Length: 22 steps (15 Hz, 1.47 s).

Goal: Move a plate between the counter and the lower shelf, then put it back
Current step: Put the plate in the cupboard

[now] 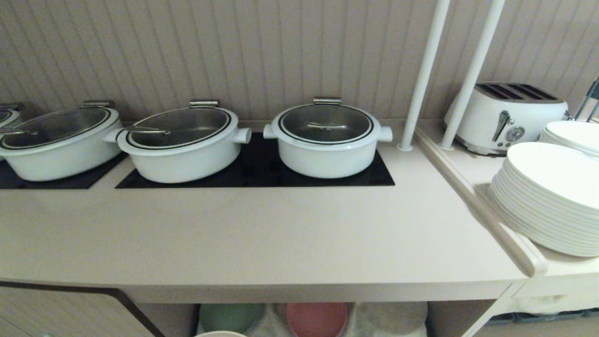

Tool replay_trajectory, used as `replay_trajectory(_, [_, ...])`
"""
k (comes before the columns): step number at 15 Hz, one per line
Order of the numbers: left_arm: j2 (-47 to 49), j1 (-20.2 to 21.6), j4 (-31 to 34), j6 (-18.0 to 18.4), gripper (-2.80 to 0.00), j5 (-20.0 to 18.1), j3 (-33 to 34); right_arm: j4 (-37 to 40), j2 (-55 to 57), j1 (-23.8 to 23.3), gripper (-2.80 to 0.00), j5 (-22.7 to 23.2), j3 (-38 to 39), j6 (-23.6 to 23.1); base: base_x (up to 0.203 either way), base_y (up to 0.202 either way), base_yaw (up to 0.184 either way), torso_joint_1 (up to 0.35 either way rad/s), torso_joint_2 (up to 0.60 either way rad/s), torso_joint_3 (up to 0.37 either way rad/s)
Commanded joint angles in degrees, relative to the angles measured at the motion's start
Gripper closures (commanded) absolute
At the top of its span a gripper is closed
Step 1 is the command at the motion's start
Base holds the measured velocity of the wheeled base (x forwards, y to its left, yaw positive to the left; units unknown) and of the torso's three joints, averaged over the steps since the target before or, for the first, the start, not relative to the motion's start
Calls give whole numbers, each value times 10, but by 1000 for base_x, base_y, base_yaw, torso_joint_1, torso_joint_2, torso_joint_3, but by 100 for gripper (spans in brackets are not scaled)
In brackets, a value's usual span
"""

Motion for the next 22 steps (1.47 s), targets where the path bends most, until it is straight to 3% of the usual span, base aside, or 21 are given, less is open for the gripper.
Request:
replay_trajectory(1, [1, 0, 1, -2, 0, 0, -1, 0, 1, 0, 0, 0, 0, 0, 0, 0, 0, -154, 330, 159])
replay_trajectory(11, [-1, 0, 1, -2, 0, 1, -1, 0, 1, 0, 0, 0, 0, 0, 0, 0, 0, -163, 357, 191])
replay_trajectory(22, [-13, 0, 2, -2, 0, 1, 0, 0, 1, 0, 0, 0, 0, 0, 0, 0, 0, -238, 533, 292])
